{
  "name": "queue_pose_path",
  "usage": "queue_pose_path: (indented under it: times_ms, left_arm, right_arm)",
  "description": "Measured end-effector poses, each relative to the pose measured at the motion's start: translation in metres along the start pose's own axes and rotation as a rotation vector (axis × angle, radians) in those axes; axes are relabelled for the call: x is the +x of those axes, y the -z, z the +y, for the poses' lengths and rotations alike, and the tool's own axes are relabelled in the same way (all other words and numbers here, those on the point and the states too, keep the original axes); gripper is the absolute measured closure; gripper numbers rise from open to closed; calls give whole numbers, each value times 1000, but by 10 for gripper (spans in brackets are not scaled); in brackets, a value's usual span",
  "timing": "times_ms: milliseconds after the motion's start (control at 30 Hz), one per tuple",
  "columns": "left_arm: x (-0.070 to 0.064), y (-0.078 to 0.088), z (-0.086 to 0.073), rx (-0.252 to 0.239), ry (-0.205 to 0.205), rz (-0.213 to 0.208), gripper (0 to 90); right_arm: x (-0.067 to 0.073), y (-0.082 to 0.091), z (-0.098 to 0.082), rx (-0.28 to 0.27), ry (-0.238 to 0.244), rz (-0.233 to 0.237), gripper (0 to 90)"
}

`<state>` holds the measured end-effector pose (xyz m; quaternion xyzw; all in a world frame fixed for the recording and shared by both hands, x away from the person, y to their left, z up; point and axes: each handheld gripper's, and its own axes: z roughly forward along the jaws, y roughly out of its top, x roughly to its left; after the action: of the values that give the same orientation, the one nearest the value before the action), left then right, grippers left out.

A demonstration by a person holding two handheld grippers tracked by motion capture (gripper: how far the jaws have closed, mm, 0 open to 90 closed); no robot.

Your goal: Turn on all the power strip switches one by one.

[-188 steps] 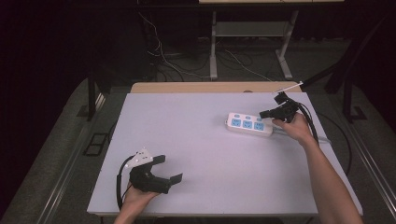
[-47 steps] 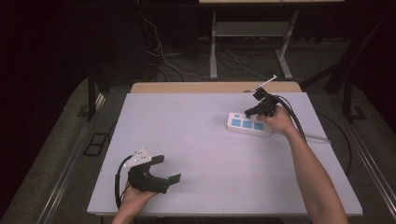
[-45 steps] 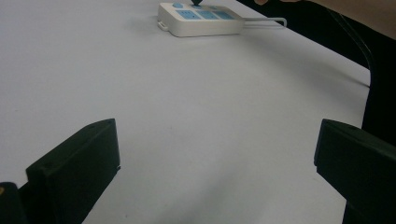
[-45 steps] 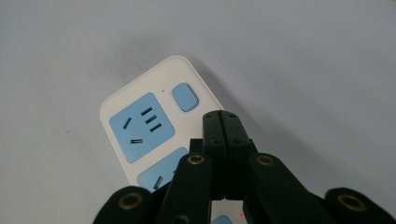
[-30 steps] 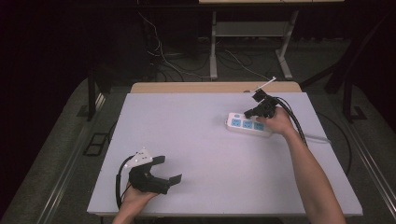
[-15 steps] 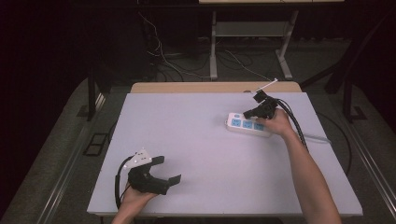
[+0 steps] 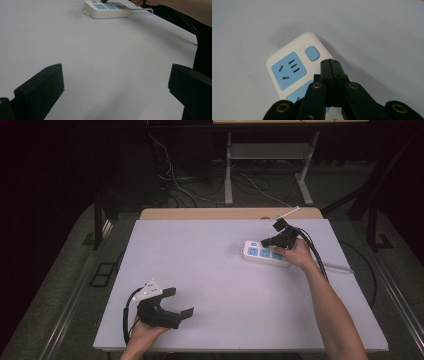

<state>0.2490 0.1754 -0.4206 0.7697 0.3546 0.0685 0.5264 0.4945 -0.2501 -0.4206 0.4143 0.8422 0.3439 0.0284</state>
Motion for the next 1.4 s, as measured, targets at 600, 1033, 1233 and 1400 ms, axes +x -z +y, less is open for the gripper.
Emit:
queue_pose_path:
  times_ms: [600, 1033, 1233, 1400]
  left_arm:
    - [0, -1, 1, 1, 1, -1, 0]
    - [0, -1, 1, -4, 4, -1, 0]
    - [0, -1, 1, -1, 2, -2, 0]
    - [0, -1, 1, -2, 3, -1, 0]
  right_arm:
    - [3, 24, 7, 14, 17, -18, 900]
    - [16, 39, 32, -6, 67, -24, 900]
    - [22, 37, 40, -6, 80, -21, 900]
    - [27, 31, 43, -1, 84, -12, 900]
